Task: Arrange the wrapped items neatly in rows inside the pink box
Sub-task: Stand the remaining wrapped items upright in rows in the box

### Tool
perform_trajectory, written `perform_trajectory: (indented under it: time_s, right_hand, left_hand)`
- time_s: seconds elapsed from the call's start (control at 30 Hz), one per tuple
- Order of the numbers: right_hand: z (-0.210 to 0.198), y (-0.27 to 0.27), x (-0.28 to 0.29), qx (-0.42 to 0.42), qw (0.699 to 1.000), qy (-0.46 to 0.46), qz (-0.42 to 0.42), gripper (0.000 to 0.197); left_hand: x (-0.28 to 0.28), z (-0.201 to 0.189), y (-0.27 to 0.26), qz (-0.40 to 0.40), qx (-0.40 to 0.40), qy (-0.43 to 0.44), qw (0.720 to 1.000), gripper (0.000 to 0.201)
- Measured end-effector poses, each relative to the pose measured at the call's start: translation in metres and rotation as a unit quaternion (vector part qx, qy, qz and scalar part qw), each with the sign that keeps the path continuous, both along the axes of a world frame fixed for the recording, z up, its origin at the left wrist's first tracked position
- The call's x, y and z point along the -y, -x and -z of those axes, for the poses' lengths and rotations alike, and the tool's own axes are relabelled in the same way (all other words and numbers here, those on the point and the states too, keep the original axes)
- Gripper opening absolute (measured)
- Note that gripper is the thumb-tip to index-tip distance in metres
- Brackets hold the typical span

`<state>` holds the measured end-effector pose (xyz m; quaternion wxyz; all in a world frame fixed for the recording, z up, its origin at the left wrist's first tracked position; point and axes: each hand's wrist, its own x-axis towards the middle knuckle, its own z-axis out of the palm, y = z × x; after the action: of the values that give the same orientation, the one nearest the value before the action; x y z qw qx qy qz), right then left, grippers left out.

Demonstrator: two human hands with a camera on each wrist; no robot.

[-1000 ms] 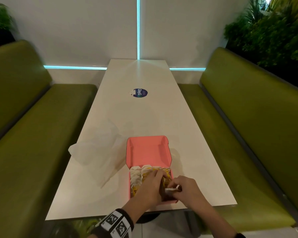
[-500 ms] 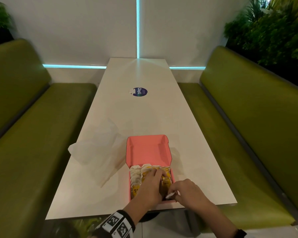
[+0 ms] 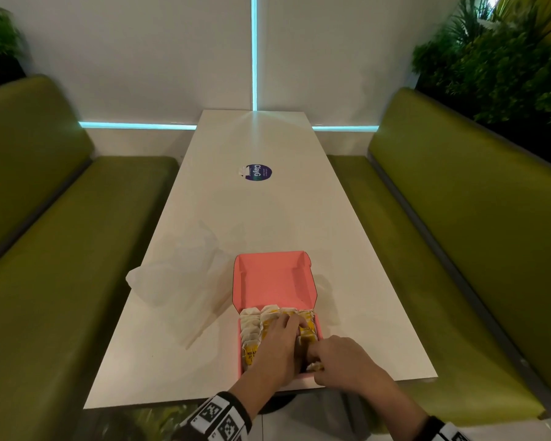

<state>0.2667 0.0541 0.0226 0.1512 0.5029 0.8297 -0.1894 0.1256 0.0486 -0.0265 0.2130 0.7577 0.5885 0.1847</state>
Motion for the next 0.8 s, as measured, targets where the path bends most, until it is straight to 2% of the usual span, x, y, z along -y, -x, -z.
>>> perform_trajectory:
  time_s: [0.1, 0.37, 0.6, 0.8]
  right_hand:
    - [-0.001, 0.002, 0.001, 0.019, 1.0, -0.019, -0.009, 0.028]
    - [-0.003, 0.004, 0.006, 0.016, 1.0, -0.015, 0.007, 0.03]
    - [-0.008, 0.003, 0.006, 0.016, 1.0, -0.013, 0.012, 0.024]
    - [-0.002, 0.006, 0.007, -0.015, 0.993, -0.099, 0.061, 0.03]
  left_hand:
    - [0.0, 0.002, 0.0, -0.007, -0.006, 0.003, 1.0, 0.066]
    - [0.0, 0.001, -0.001, -0.018, 0.009, -0.021, 1.0, 0.053]
    - [-0.002, 0.001, 0.0, -0.004, 0.021, 0.006, 1.0, 0.06]
    - [0.0, -0.004, 0.012, -0.013, 0.148, 0.027, 0.989, 0.051]
